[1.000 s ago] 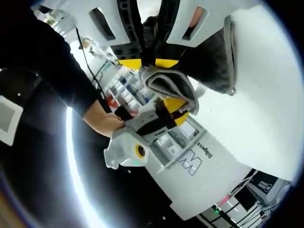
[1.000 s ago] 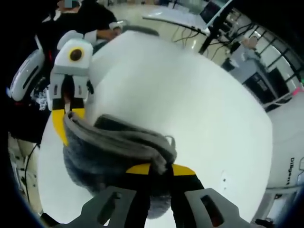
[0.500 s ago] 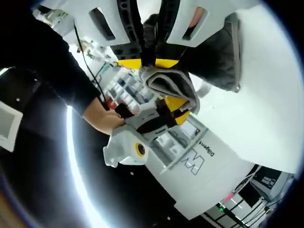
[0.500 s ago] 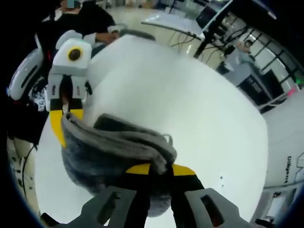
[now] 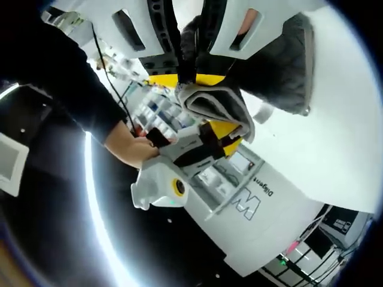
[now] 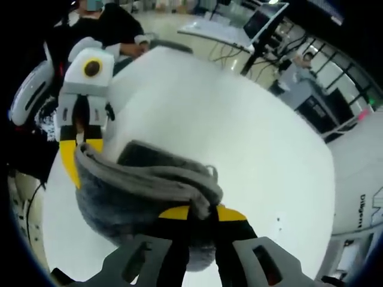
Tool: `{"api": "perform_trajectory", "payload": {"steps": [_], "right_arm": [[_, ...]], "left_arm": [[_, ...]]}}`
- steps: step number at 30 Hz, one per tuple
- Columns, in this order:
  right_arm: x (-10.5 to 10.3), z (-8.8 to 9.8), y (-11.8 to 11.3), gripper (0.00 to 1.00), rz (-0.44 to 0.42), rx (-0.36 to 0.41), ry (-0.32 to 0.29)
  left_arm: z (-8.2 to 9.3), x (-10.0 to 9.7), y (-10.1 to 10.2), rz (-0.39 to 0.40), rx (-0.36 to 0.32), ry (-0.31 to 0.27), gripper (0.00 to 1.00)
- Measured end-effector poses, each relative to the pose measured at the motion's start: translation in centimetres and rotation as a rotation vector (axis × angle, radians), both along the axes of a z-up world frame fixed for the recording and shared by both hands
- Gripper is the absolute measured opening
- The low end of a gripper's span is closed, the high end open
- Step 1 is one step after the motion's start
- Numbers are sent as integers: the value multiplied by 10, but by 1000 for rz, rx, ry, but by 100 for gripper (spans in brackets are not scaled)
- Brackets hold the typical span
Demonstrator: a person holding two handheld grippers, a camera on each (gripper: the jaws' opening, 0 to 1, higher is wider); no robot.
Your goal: Open the folded towel by lifting each exposed corner and separating the folded layers until the towel lies flat within the target outline without major curled edges
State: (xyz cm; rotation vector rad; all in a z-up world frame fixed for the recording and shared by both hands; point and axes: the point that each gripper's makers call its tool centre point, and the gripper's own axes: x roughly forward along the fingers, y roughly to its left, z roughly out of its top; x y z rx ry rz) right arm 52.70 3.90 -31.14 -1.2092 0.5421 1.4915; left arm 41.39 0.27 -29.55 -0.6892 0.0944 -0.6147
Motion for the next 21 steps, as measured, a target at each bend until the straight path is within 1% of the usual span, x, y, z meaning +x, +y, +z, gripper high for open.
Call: {"api": "perform_trajectory", "payload": {"steps": [10,14,21], "right_arm": [[-4,1,-14,8,-16,24,-9],[-9,3,-20,8,-21,35,-17],[-9,4,-30,8,-31,52,-26]], "left_arm": [[2,-3,-16,-11,24,-9,4],[3,-2,-20,-16,29,-13,4],[5,1,-26,-19,41,-17,4]]}}
